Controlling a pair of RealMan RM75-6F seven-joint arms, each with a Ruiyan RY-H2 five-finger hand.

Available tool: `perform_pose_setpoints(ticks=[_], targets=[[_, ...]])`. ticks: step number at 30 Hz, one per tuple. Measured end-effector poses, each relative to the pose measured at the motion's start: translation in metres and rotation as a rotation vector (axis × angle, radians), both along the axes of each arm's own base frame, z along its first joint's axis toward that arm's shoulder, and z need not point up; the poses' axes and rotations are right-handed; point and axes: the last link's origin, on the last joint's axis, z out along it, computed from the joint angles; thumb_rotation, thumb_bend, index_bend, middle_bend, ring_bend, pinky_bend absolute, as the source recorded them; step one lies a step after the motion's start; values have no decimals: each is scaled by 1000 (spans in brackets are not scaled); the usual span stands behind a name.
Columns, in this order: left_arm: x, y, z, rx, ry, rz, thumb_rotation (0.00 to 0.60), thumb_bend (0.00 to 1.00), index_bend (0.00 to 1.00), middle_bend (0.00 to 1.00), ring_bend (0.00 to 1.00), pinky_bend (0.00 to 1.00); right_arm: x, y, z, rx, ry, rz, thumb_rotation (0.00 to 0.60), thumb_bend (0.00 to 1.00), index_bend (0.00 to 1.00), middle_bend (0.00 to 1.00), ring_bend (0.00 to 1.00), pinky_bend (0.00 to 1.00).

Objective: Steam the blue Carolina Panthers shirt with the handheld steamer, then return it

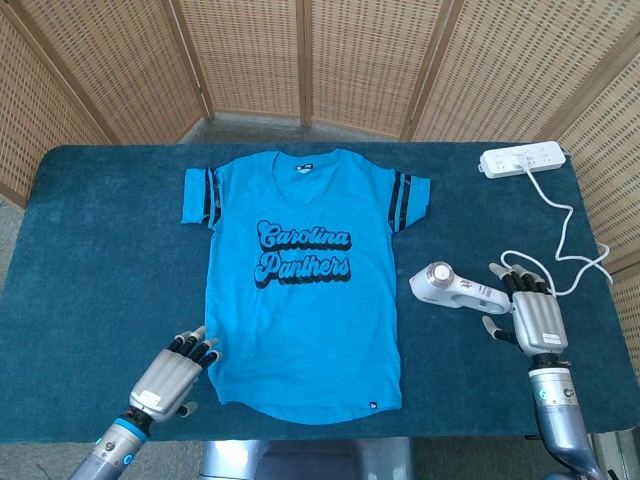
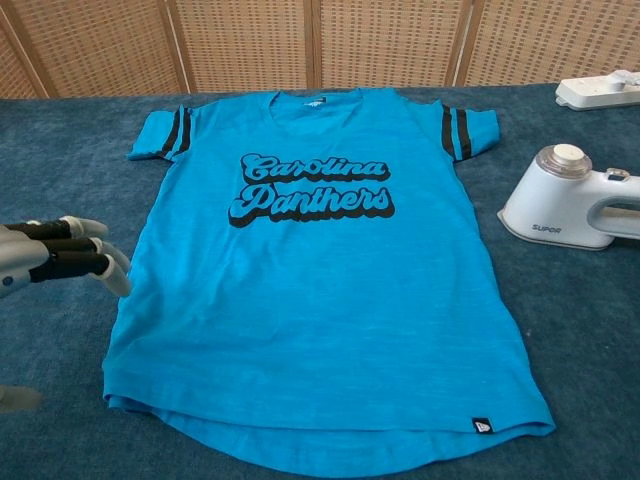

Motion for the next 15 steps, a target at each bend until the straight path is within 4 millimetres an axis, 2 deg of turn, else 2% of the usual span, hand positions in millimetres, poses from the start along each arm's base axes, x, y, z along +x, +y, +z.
perform_pose_setpoints(ticks=[5, 15], targets=[[-15, 2, 31, 127, -45, 39, 502, 135, 232, 168, 7, 140, 1, 8, 9, -17, -5, -3, 584, 310, 169, 247, 170, 135], [-74, -6, 90, 351, -113, 203, 533, 156, 232, 168, 22, 161, -5, 26, 14, -70, 6, -24, 585, 313, 223, 270, 214, 162]])
